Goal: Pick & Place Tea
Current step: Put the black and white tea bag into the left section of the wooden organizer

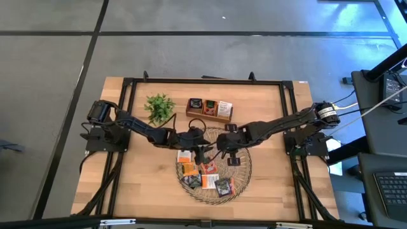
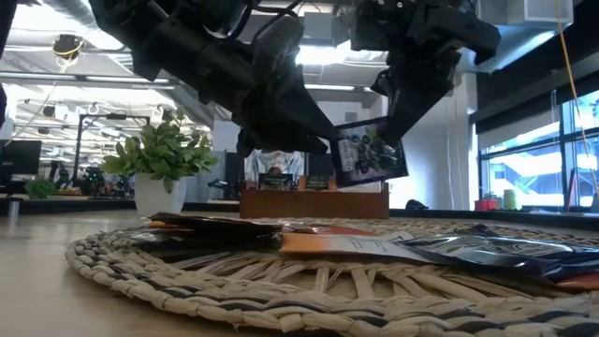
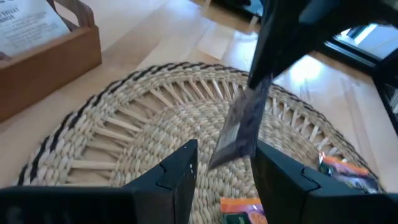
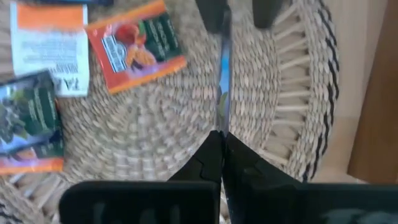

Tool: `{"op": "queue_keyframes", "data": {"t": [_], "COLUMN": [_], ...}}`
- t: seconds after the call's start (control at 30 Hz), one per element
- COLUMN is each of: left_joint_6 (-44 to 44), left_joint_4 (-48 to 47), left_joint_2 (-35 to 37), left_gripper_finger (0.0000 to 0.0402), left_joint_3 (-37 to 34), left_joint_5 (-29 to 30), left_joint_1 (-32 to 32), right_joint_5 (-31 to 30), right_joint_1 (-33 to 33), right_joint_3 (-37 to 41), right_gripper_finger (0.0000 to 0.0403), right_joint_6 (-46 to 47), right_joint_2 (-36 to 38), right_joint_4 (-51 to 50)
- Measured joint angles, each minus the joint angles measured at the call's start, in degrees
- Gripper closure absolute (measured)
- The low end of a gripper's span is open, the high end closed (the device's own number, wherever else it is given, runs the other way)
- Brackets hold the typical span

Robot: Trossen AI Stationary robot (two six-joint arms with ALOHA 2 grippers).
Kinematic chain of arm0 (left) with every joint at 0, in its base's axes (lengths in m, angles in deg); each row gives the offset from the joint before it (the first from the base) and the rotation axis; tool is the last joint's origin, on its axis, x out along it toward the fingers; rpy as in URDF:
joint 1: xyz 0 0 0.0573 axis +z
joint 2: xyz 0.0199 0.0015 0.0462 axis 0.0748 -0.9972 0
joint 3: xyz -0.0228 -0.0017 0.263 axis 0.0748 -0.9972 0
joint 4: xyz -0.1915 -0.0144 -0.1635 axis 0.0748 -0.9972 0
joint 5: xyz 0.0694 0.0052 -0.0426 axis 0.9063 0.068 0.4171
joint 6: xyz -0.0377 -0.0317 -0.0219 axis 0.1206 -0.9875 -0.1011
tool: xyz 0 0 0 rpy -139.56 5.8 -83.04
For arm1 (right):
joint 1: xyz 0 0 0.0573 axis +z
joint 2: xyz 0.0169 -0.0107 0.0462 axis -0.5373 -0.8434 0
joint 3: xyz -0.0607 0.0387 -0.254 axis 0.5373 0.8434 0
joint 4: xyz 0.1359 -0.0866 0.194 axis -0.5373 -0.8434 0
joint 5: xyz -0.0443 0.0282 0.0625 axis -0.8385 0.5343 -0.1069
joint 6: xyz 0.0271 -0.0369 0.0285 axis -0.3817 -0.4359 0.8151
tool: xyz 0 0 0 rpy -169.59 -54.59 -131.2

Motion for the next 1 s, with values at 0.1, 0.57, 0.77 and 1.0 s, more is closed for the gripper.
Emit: {"op": "queue_keyframes", "data": {"t": [0.1,0.57,0.77,1.0], "left_joint_6": [0.02,1.98,1.99,2.69], "left_joint_4": [0.09,1.66,1.55,1.48], "left_joint_2": [0.0,0.0,0.0,0.0], "left_gripper_finger": [0.0258,0.0313,0.0361,0.0391], "left_joint_3": [0.0,0.01,0.02,0.02], "left_joint_5": [-0.14,-4.04,-3.87,-3.84], "left_joint_1": [0.33,-0.24,-0.22,-0.22], "right_joint_5": [0.02,0.2,0.2,0.17], "right_joint_1": [0.0,-0.52,-0.52,-0.77], "right_joint_3": [0.0,0.0,0.0,0.0], "right_gripper_finger": [0.0397,0.0396,0.0396,0.0391], "right_joint_6": [-0.32,-0.28,-1.36,-3.17], "right_joint_2": [0.0,-0.02,-0.04,-0.07], "right_joint_4": [1.73,3.56,4.16,4.01]}}
